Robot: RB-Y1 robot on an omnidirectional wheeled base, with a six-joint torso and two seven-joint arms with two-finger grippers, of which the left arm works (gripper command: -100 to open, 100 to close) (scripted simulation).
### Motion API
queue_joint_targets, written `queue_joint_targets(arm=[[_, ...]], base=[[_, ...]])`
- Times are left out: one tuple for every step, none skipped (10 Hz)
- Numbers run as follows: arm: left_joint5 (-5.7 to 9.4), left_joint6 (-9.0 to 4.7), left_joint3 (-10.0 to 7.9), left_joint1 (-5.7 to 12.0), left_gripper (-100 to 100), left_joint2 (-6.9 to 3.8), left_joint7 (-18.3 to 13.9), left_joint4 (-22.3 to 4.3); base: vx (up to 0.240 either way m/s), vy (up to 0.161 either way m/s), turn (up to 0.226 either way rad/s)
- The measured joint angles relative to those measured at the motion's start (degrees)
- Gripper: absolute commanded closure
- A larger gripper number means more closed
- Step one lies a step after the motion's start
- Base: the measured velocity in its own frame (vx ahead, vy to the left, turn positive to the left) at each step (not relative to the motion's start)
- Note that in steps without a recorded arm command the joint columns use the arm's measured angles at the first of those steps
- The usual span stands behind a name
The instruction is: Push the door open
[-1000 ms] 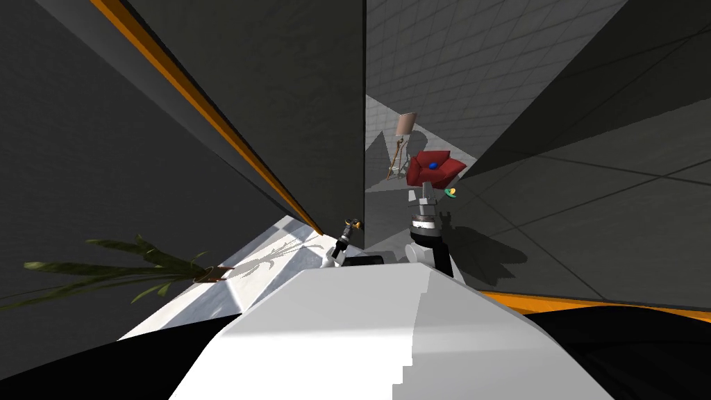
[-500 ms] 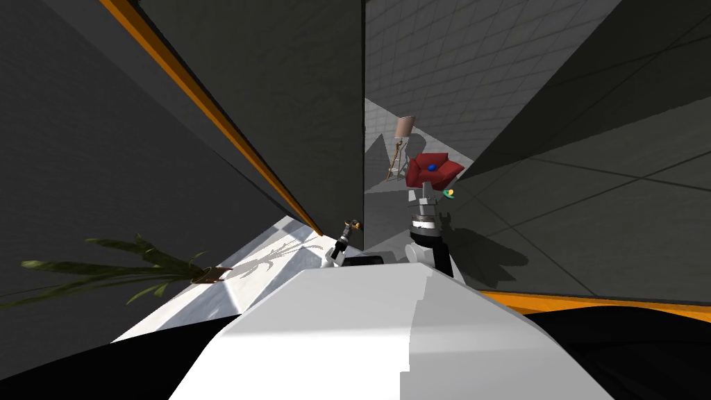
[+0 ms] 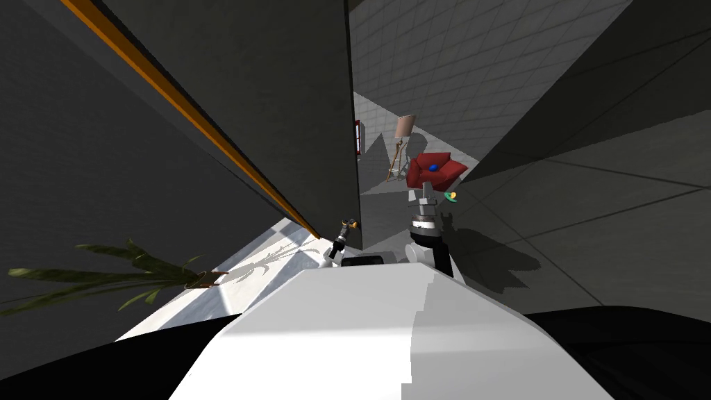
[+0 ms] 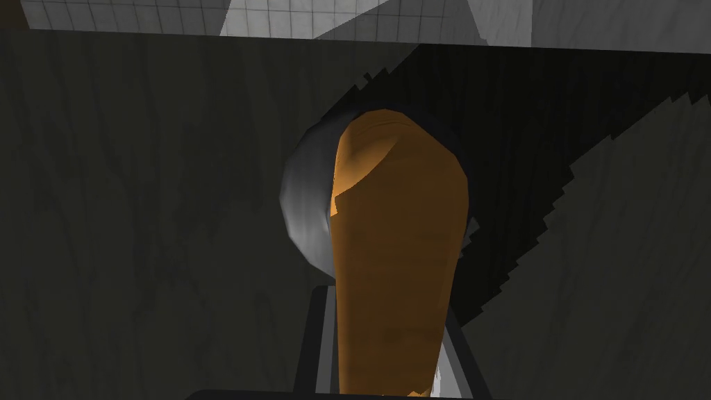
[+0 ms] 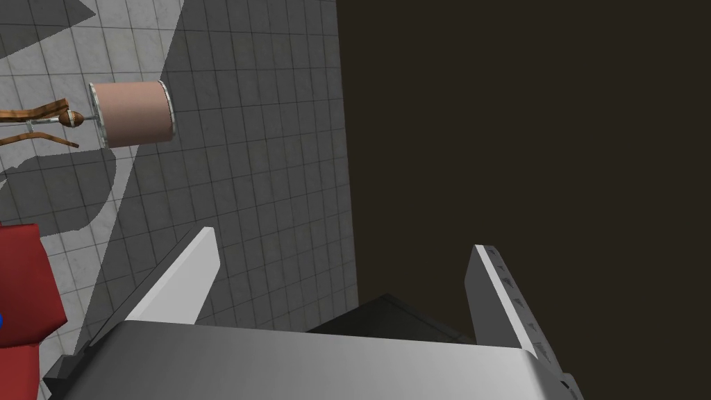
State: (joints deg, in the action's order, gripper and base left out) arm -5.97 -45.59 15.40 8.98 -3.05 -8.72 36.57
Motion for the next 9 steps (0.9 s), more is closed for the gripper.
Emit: queue_joint_targets(arm=[[0.39, -0.65, -0.89, 0.57, 100, -0.10, 0.24, -1.27], [0.71, -0.89, -1.68, 0.92, 100, -0.06, 0.59, -1.98], [0.69, -0.10, -1.77, -0.21, 100, -0.28, 0.73, 0.16], [0.72, 1.14, -1.97, -1.46, 100, -0.77, 0.61, 2.60], [0.99, 0.52, -2.55, -0.43, 100, -0.55, 0.83, 0.83], [1.38, -0.29, -3.41, 0.48, 100, -0.65, 1.03, -0.89], [1.70, -0.56, -4.15, 0.90, 100, -0.83, 1.12, -1.75], [1.86, 0.49, -4.72, -0.68, 100, -1.36, 1.15, 0.68], [2.14, 1.08, -5.53, -1.06, 100, -1.29, 1.60, 1.15]], base=[[0.151, -0.132, 0.026], [0.100, -0.061, 0.010], [0.101, -0.066, 0.014], [0.080, -0.061, 0.027], [0.079, -0.086, 0.017], [0.102, -0.112, 0.042], [0.128, -0.163, 0.047], [0.170, -0.148, 0.066], [0.117, -0.072, 0.010]])
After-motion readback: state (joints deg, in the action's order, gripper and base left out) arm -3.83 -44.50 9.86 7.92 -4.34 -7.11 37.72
